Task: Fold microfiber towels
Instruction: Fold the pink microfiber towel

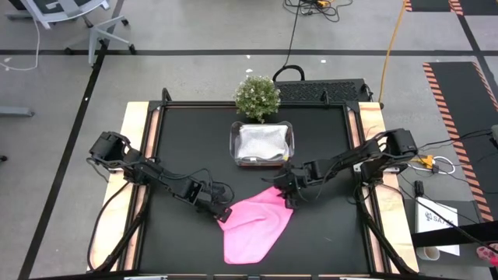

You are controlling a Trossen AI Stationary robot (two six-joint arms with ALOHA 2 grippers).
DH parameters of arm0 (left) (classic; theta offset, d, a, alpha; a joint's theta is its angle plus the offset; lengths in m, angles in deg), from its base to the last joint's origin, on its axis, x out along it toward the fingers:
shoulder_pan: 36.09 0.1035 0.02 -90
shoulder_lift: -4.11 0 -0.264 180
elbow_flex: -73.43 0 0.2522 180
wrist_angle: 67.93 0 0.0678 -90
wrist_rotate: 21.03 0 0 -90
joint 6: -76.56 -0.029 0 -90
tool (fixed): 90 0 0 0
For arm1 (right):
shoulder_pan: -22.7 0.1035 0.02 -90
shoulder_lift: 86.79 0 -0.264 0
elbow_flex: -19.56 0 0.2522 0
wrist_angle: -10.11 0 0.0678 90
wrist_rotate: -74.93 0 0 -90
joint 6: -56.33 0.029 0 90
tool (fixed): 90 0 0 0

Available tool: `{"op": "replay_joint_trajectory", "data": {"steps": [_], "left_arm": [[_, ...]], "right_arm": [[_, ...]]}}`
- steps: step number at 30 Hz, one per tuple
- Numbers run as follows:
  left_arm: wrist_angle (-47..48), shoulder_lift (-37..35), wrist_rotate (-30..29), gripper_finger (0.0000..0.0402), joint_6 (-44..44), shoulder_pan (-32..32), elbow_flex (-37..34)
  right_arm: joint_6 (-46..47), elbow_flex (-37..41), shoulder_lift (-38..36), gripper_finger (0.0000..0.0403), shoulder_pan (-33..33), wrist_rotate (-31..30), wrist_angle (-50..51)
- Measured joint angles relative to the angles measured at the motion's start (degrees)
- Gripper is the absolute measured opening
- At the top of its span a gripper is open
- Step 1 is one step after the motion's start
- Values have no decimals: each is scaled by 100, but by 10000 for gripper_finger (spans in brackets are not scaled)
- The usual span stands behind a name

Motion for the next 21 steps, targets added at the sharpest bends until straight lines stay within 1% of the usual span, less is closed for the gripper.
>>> {"op": "replay_joint_trajectory", "data": {"steps": [7, 10, 13, 17, 18, 21], "left_arm": [[-7, 0, -2, 184, 65, 0, -2], [-7, 0, -2, 184, 64, 0, -2], [-9, 0, -2, 184, 83, 0, -2], [-9, 0, 2, 184, 123, 0, -2], [-8, 0, 2, 184, 164, 0, -2], [-7, 0, 18, 184, 262, 0, -2]], "right_arm": [[52, -21, 440, 159, -10, -13, -112], [232, -16, 466, 147, -10, -13, -222], [361, -12, 439, 109, -14, -32, -299], [429, -7, 420, 26, -12, 18, -277], [460, -7, 411, 14, -10, 28, -275], [608, -3, 391, 10, -10, 32, -279]]}}
